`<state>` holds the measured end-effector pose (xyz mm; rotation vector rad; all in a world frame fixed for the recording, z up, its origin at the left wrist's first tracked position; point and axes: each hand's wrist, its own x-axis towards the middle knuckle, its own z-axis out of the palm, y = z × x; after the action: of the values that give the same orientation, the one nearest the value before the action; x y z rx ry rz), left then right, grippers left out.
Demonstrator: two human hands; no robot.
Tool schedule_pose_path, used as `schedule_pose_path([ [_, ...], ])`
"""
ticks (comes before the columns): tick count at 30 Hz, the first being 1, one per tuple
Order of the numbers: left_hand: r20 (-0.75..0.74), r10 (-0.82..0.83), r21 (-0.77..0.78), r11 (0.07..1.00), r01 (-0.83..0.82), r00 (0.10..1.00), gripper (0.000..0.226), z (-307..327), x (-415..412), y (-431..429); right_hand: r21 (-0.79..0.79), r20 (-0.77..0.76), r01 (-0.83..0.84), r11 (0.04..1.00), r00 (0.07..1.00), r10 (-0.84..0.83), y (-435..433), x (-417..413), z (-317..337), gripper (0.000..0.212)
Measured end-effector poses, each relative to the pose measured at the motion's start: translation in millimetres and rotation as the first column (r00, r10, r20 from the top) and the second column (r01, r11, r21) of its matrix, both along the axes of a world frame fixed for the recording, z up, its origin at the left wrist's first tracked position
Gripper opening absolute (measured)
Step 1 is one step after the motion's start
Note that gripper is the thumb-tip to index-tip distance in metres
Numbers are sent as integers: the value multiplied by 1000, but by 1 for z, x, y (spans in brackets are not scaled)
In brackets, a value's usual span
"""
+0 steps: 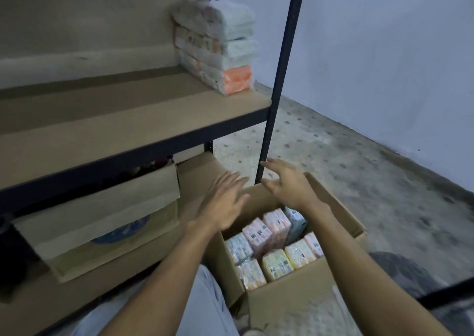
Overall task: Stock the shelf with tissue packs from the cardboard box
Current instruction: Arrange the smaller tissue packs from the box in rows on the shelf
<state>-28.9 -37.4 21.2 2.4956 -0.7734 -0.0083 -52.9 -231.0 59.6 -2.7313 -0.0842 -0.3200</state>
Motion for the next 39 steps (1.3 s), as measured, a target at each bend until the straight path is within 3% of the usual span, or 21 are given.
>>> schedule_pose_path([
  [6,-247,58,105,994,-32,967,57,-65,-12,-21,3,-229,-17,1000,973,18,-3,-11,-95,50],
  [9,-450,113,85,993,-84,886,61,-92,-12,-32,75,-312,-24,997,949,46,0,-11,-134,49],
  [11,-505,156,113,987,-114,849,61,-106,-9,-39,124,-363,-19,992,930,63,2,-9,-156,48],
  [19,-599,279,235,957,-168,750,52,-137,15,-63,182,-434,-53,982,892,129,-2,12,-206,46],
  [26,-637,454,352,890,-289,623,54,-173,21,-72,2,-456,-56,998,889,51,-20,19,-235,57],
  [30,-625,477,373,878,-300,618,58,-186,15,-77,-88,-410,-46,995,912,6,-29,21,-241,66],
  [34,-594,508,402,859,-317,624,69,-198,11,-80,-142,-374,-32,989,927,-24,-27,24,-245,57],
  [39,-516,540,424,835,-350,664,65,-209,18,-81,-179,-403,-29,983,914,-46,-31,26,-251,56],
])
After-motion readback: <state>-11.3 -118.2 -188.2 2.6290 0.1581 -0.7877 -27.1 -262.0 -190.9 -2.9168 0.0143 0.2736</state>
